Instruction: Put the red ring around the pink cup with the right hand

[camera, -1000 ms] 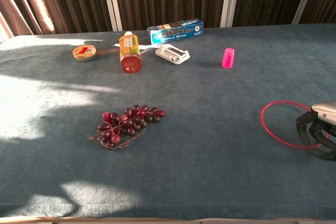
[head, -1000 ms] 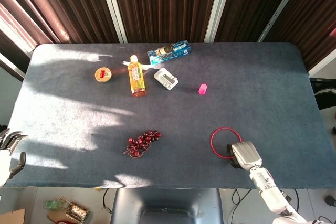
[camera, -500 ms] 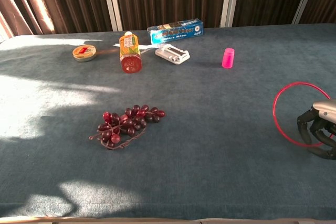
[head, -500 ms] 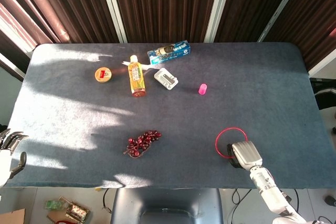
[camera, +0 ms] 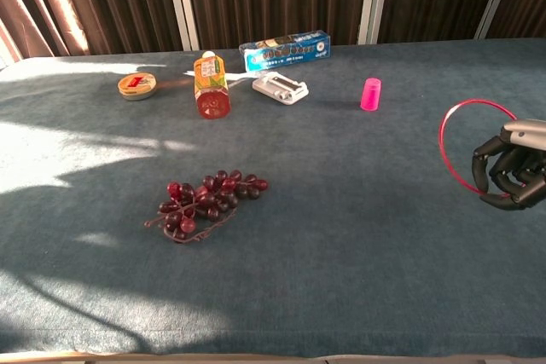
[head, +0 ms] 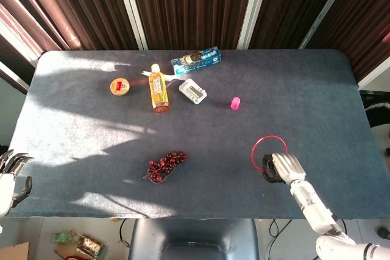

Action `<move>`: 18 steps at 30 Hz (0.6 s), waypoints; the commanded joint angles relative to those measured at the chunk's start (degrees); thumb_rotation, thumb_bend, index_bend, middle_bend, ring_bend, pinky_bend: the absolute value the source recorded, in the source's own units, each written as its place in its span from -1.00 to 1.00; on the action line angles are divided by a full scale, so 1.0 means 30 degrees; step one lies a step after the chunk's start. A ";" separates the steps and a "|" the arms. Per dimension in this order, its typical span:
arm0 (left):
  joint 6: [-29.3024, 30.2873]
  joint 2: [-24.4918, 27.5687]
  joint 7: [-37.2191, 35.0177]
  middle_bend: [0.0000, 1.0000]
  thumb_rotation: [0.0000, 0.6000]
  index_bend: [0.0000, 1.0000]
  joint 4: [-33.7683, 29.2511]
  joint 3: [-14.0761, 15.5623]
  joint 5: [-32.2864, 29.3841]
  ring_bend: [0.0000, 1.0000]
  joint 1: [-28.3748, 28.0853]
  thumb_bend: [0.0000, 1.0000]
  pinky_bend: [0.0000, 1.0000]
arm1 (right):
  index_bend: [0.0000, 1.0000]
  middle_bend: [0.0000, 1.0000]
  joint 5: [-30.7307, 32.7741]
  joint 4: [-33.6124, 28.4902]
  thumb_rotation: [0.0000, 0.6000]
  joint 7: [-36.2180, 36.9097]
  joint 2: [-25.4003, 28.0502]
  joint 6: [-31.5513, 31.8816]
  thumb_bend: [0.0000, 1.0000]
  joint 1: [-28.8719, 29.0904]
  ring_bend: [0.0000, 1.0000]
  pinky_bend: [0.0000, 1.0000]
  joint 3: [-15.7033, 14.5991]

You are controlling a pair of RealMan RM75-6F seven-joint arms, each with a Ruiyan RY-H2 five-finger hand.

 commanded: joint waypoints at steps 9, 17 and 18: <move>-0.0123 0.0023 0.0069 -0.54 1.00 -0.40 -0.0057 0.0041 -0.0019 -0.77 -0.0037 0.03 -0.54 | 0.54 0.80 0.4952 0.2235 1.00 0.1856 -0.0176 -0.3465 -0.04 0.3746 1.00 1.00 0.3244; -0.0140 0.0084 -0.0109 -0.54 1.00 -0.40 -0.0043 0.0025 -0.0094 -0.77 -0.0017 0.04 -0.54 | 0.54 0.80 0.7669 0.4588 1.00 0.1893 -0.1151 -0.5164 -0.04 0.5780 1.00 1.00 0.3665; -0.0154 0.0099 -0.0152 -0.54 1.00 -0.40 -0.0046 0.0018 -0.0116 -0.77 -0.0019 0.04 -0.54 | 0.54 0.80 0.8285 0.5135 1.00 0.2014 -0.1362 -0.5649 -0.04 0.6217 1.00 1.00 0.3744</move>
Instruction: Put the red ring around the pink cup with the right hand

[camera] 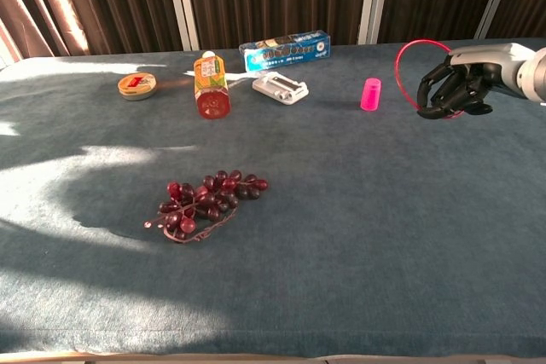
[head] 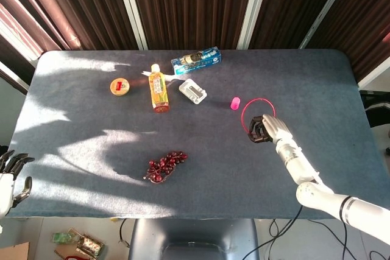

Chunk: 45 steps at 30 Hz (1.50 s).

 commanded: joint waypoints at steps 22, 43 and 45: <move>-0.0330 0.0197 -0.0155 -0.54 1.00 -0.37 0.0149 0.0024 -0.0165 -0.77 -0.0083 0.03 -0.54 | 0.54 0.80 0.5346 1.1317 1.00 0.3476 -0.5199 -0.8031 -0.04 0.6575 1.00 1.00 -0.0630; -0.0904 -0.0071 0.0721 -0.53 1.00 -0.36 0.0237 0.0007 -0.0502 -0.77 -0.0354 0.04 -0.54 | 0.41 0.80 0.3055 1.7659 1.00 0.6810 -0.7691 -1.1892 -0.05 0.7978 1.00 1.00 -0.0706; -0.0927 -0.0068 0.0758 -0.53 1.00 -0.36 0.0219 -0.0012 -0.0568 -0.77 -0.0359 0.04 -0.54 | 0.39 0.80 0.2631 1.7681 1.00 0.7014 -0.7707 -1.2009 -0.08 0.7940 1.00 1.00 -0.0460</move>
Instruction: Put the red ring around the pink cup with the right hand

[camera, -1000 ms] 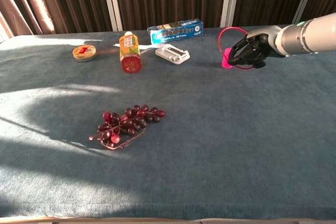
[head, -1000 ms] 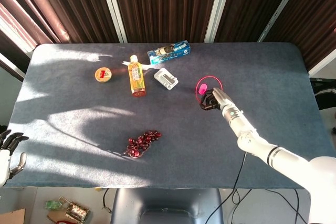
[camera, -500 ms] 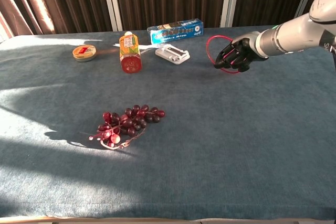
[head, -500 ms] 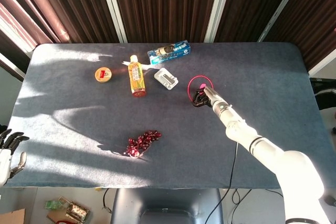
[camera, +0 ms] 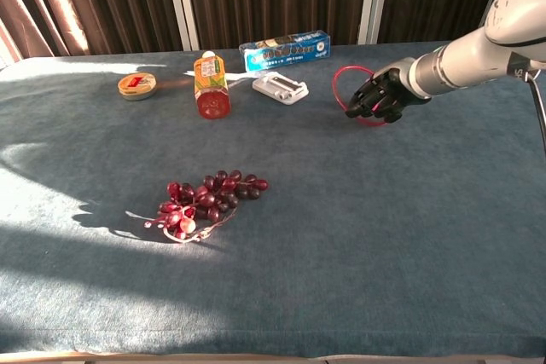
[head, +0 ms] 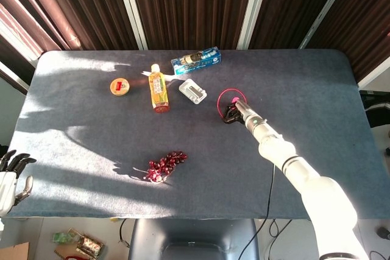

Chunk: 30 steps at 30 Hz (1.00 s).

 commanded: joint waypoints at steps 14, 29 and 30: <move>-0.0160 0.0013 0.0053 -0.53 1.00 -0.36 -0.0102 -0.0086 -0.0316 -0.76 -0.0048 0.03 -0.53 | 0.26 0.80 -0.2801 -0.0528 1.00 0.1229 0.0272 -0.0254 -0.24 -0.0432 1.00 1.00 0.1253; 0.0022 -0.0076 0.0156 -0.52 1.00 -0.35 -0.0033 0.0182 0.0357 -0.75 -0.0089 0.03 -0.53 | 0.21 0.80 -0.6626 -1.4084 1.00 -0.4864 0.6607 1.2457 -0.42 -0.4142 1.00 1.00 -0.0844; 0.0021 -0.0079 0.0161 -0.52 1.00 -0.35 -0.0018 0.0203 0.0394 -0.75 -0.0093 0.03 -0.53 | 0.21 0.80 -0.6682 -1.5331 1.00 -0.5917 0.7040 1.4057 -0.43 -0.4572 1.00 1.00 -0.1078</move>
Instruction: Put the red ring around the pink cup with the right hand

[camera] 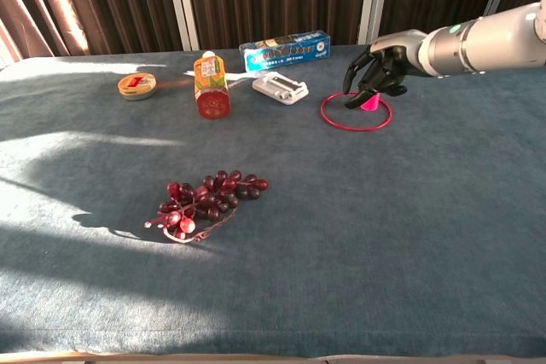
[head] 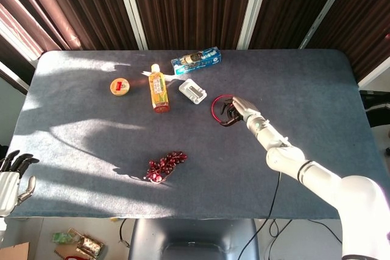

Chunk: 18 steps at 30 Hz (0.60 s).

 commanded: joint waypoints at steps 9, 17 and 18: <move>0.0280 -0.0142 -0.0077 -0.52 1.00 -0.36 0.0139 0.0015 0.0285 -0.75 -0.0006 0.03 -0.53 | 0.19 0.69 -0.7152 -1.5141 1.00 -0.9989 0.6663 1.9366 -0.45 -0.7873 0.88 0.98 -0.5312; 0.0350 -0.0177 -0.0025 -0.51 1.00 -0.37 0.0183 -0.0040 0.0177 -0.75 0.0025 0.03 -0.53 | 0.07 0.28 -1.1767 -1.4701 1.00 -0.9536 0.6955 2.4612 -0.49 -1.2606 0.40 0.53 -0.8141; 0.0348 -0.0183 -0.0035 -0.51 1.00 -0.37 0.0190 -0.0050 0.0160 -0.75 0.0023 0.04 -0.53 | 0.05 0.23 -1.1769 -1.4700 1.00 -0.9432 0.7063 2.4588 -0.50 -1.2942 0.35 0.48 -0.8368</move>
